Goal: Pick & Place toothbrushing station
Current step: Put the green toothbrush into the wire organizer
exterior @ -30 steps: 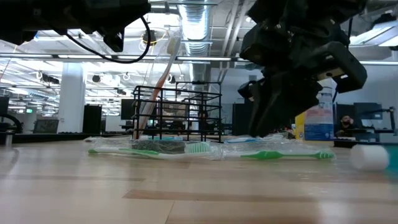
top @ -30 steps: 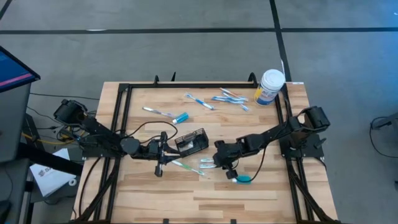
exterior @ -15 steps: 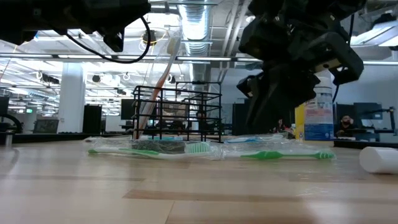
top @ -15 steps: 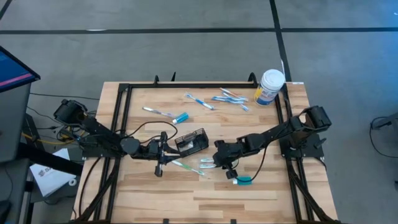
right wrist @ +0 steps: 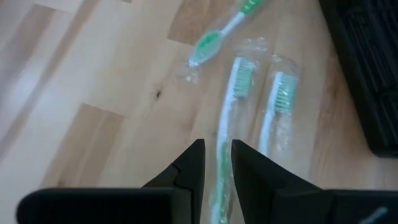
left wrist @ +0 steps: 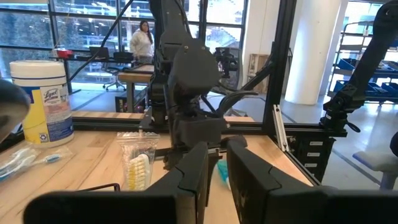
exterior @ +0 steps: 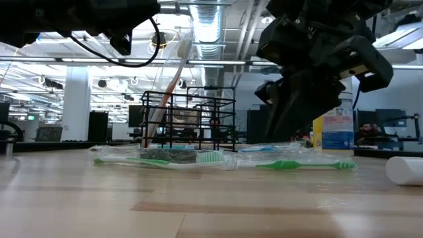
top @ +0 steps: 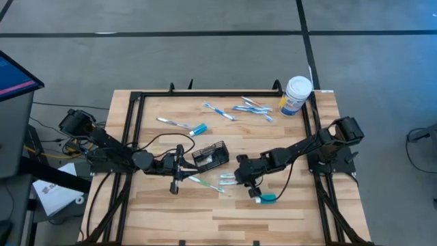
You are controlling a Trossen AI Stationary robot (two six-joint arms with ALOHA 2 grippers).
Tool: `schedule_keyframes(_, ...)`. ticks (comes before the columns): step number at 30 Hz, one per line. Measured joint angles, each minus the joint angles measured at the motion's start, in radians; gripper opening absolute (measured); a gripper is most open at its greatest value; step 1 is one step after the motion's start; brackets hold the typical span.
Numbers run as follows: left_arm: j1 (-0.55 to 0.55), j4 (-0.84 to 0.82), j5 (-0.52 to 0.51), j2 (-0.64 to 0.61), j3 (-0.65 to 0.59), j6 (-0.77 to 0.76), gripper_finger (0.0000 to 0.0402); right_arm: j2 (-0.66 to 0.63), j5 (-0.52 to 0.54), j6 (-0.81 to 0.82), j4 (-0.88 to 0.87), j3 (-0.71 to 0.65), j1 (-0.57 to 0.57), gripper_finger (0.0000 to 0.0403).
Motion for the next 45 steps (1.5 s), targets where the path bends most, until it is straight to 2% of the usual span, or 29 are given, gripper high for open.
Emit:
schedule_keyframes(16, 0.000, 0.000, 0.000, 0.000, 0.000, 0.000, 0.0053, 0.014, 0.029, -0.026, 0.008, 0.000, 0.000, 0.0073)
schedule_keyframes(26, 0.000, 0.000, 0.000, 0.000, 0.000, 0.000, 0.0053, 0.106, 0.014, -0.036, 0.065, 0.004, 0.000, 0.0073)
schedule_keyframes(33, 0.000, 0.000, 0.000, 0.000, 0.000, 0.000, 0.0053, 0.108, 0.014, -0.036, 0.055, 0.004, 0.000, 0.0073)
schedule_keyframes(37, 0.000, 0.000, 0.000, 0.000, 0.000, 0.000, 0.0053, 0.108, 0.014, -0.035, 0.053, 0.004, 0.001, 0.0059)
schedule_keyframes(42, 0.000, 0.000, 0.000, 0.000, 0.000, 0.000, 0.0053, 0.108, 0.014, -0.035, 0.043, 0.005, 0.001, 0.0012)
schedule_keyframes(45, 0.000, 0.000, 0.000, 0.000, 0.000, 0.000, 0.0053, 0.102, 0.015, -0.034, 0.026, 0.006, 0.001, 0.0015)
